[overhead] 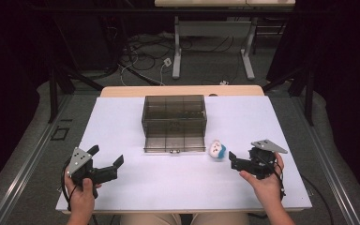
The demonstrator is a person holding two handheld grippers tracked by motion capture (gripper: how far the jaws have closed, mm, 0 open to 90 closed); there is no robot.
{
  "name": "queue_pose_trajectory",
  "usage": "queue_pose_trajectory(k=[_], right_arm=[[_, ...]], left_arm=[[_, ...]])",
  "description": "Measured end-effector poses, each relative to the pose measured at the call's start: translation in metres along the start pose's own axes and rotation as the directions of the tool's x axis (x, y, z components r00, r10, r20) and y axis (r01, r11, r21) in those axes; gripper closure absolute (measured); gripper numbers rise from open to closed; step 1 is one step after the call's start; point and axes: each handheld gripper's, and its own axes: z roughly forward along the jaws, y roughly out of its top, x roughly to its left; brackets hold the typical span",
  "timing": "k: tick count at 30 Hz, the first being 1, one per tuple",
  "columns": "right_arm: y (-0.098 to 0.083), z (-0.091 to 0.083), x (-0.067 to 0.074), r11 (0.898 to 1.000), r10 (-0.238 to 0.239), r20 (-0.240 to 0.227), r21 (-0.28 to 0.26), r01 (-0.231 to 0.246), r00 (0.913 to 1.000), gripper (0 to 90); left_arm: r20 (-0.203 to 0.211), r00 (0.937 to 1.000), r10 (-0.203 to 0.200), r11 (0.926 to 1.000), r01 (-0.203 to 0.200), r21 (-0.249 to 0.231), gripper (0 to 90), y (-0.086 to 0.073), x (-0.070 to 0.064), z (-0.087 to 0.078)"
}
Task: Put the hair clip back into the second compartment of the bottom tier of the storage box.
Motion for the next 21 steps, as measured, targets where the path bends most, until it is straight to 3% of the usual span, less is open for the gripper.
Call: queue_pose_trajectory(k=[10,14,21], right_arm=[[0.015,0.008,0.010,0.998,0.000,-0.053,0.065,0.004,0.9986,4.7],[0.025,0.009,0.012,0.996,0.024,-0.091,0.093,-0.016,0.9956,8.1],[0.037,0.009,0.017,0.995,0.014,-0.098,0.102,-0.004,0.9951,8.4]], left_arm=[[0.004,1.0000,0.004,1.0000,-0.004,0.006,0.4,0.000,-0.001,0.004],[0.002,1.0000,0.005,1.0000,-0.005,0.000,0.4,0.000,-0.002,0.005],[0.007,0.9999,0.009,0.9999,-0.009,0.009,0.4,0.000,-0.002,0.006]])
